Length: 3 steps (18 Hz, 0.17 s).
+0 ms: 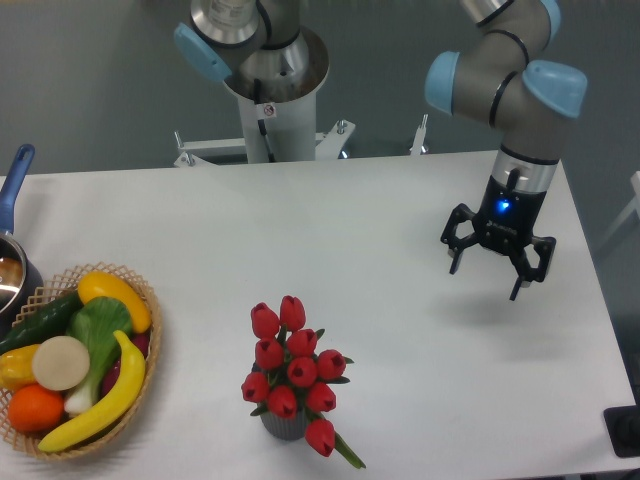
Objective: Insert the flowers into the vase
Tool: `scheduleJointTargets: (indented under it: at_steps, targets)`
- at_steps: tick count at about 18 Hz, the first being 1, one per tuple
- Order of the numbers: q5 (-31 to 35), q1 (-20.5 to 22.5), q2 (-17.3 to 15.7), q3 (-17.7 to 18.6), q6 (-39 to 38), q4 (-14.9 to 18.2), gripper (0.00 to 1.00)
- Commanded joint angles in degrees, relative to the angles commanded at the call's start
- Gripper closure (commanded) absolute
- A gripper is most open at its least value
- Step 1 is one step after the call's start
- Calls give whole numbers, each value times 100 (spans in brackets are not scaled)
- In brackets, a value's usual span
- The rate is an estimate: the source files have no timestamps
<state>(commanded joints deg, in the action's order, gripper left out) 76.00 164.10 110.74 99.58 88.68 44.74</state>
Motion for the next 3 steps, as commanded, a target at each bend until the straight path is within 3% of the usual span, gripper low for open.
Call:
scheduleJointTargets:
  at_steps: [3]
  targets:
    - [467, -62, 17, -52, -9, 35, 0]
